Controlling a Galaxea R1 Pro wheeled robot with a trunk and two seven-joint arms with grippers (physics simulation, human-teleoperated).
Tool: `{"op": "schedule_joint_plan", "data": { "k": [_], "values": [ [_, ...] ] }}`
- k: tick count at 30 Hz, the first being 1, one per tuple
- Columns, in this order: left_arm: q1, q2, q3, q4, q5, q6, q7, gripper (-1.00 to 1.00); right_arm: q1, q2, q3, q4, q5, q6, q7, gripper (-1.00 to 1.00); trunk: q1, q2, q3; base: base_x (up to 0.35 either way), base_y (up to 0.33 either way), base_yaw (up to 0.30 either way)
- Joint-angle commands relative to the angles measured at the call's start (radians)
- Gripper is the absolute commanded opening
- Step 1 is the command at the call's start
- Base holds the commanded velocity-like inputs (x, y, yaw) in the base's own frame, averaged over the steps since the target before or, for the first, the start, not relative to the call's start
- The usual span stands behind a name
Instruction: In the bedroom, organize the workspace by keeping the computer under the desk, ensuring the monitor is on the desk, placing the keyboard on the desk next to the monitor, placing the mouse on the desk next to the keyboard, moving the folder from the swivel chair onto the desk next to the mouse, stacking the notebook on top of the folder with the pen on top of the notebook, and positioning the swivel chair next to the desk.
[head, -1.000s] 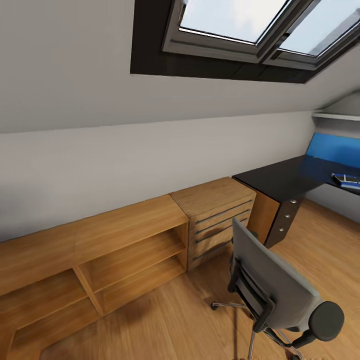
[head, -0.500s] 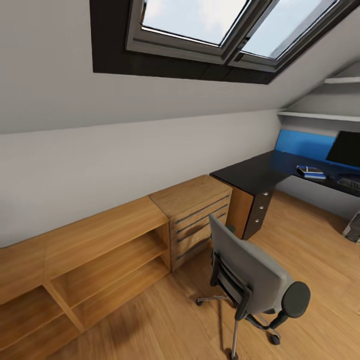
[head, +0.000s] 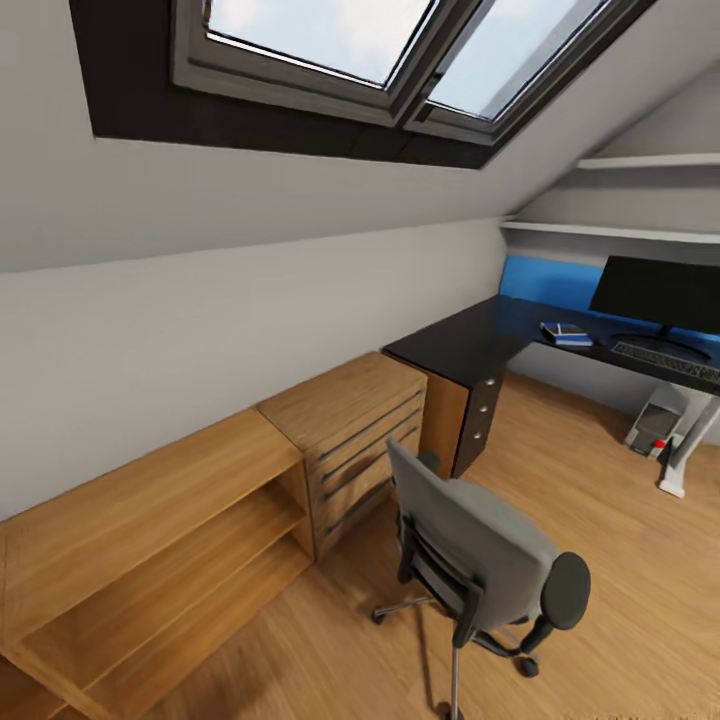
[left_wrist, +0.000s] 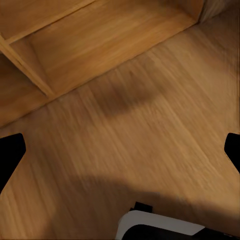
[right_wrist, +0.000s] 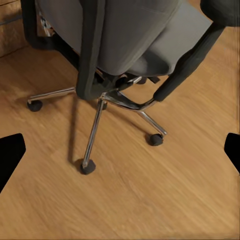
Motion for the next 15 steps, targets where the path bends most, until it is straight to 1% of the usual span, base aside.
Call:
{"op": "schedule_joint_plan", "data": {
  "k": [1,5,15],
  "values": [
    [0.0,0.001,-0.008,-0.002,0.01,-0.001,0.004,1.0,-0.001,0.0,0.009,0.0,-0.004,-0.001,-0.006,1.0,0.001,-0.002,-0.002,0.121,0.07,-0.297],
    [0.0,0.001,-0.008,-0.002,0.01,-0.001,0.004,1.0,-0.001,0.0,0.009,0.0,-0.004,-0.001,-0.006,1.0,0.001,-0.002,-0.002,0.062,0.036,-0.297],
    [0.0,0.001,-0.008,-0.002,0.01,-0.001,0.004,1.0,-0.001,-0.001,0.009,0.0,-0.004,-0.001,-0.006,1.0,0.001,-0.002,-0.002,0.011,0.011,-0.297]
  ]
}}
